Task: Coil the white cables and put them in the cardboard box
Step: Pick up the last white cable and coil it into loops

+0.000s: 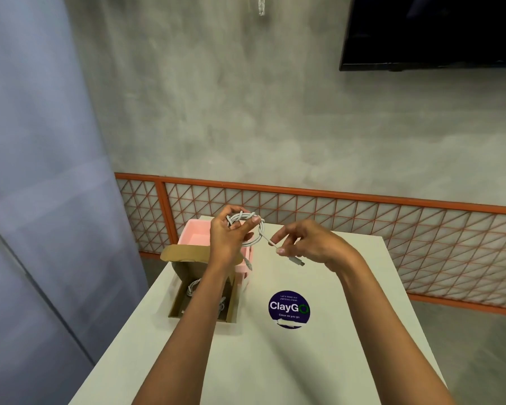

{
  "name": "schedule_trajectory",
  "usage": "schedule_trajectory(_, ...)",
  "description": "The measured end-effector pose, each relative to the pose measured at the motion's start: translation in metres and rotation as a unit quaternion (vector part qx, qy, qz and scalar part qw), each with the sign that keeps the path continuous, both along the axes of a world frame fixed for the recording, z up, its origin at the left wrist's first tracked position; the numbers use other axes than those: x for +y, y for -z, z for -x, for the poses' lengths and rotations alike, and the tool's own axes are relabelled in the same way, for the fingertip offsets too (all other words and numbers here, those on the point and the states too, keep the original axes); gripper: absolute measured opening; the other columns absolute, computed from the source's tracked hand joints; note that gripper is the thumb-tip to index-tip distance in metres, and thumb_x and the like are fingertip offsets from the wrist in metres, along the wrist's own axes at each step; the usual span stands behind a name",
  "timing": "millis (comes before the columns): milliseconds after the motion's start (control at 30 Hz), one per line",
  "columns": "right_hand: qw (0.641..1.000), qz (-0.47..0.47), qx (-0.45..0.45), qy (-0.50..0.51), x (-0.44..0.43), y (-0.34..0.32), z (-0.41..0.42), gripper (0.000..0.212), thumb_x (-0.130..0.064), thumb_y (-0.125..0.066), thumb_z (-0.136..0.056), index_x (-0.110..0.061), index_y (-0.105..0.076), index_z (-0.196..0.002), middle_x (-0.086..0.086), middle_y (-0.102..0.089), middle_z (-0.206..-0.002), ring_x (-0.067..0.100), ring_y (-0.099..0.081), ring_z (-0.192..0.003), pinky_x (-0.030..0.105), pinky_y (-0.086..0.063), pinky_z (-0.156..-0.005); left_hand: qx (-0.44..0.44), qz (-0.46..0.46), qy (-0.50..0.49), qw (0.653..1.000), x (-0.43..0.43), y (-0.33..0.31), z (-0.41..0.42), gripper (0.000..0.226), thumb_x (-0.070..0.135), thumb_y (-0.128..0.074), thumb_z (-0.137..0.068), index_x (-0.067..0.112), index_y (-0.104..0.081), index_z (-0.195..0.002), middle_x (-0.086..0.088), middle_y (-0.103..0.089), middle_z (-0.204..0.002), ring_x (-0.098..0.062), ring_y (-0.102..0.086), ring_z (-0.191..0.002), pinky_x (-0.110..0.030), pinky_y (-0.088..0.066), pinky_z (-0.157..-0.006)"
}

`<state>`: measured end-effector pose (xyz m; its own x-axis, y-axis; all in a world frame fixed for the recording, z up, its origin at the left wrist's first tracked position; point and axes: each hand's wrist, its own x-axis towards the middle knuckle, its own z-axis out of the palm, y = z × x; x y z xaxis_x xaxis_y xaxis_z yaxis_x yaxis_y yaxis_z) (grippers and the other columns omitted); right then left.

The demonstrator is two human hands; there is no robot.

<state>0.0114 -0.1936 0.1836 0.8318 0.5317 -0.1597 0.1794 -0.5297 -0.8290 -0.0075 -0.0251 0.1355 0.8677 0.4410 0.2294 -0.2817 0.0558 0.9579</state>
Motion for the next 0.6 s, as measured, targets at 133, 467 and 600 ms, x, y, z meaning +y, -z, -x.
schedule_trajectory(133,0.998,0.025,-0.033,0.039,0.006,0.012,-0.003,0.012,-0.003,-0.061,-0.088,-0.013,-0.065,-0.094,0.002,-0.064,-0.078,0.015,-0.063,-0.073,0.031,-0.051,-0.073,-0.008,0.006,0.003,1.0,-0.004,0.002,0.0,0.023,0.001,-0.073,-0.077,0.011,-0.055,-0.088,-0.006,-0.068,-0.083,-0.014,-0.067,-0.07,-0.024,-0.054,-0.054)
schedule_trajectory(467,0.992,-0.089,-0.057,0.076,0.022,0.039,-0.002,0.03,-0.035,-0.063,-0.089,-0.014,-0.071,-0.109,-0.004,-0.066,-0.113,0.011,-0.059,-0.102,0.025,-0.046,-0.082,-0.013,0.02,0.026,0.999,-0.004,0.003,0.0,0.029,0.001,-0.07,-0.081,-0.001,-0.051,-0.103,-0.011,-0.067,-0.086,-0.011,-0.069,-0.067,-0.024,-0.055,-0.055)
schedule_trajectory(600,0.986,-0.154,-0.04,0.055,0.029,0.045,-0.002,0.03,-0.036,-0.061,-0.091,-0.012,-0.074,-0.102,-0.004,-0.073,-0.092,0.011,-0.065,-0.093,0.026,-0.049,-0.084,-0.005,0.036,0.049,0.998,-0.009,0.007,-0.001,0.034,0.004,-0.069,-0.082,-0.005,-0.049,-0.108,-0.012,-0.068,-0.09,-0.016,-0.069,-0.076,-0.027,-0.057,-0.062)
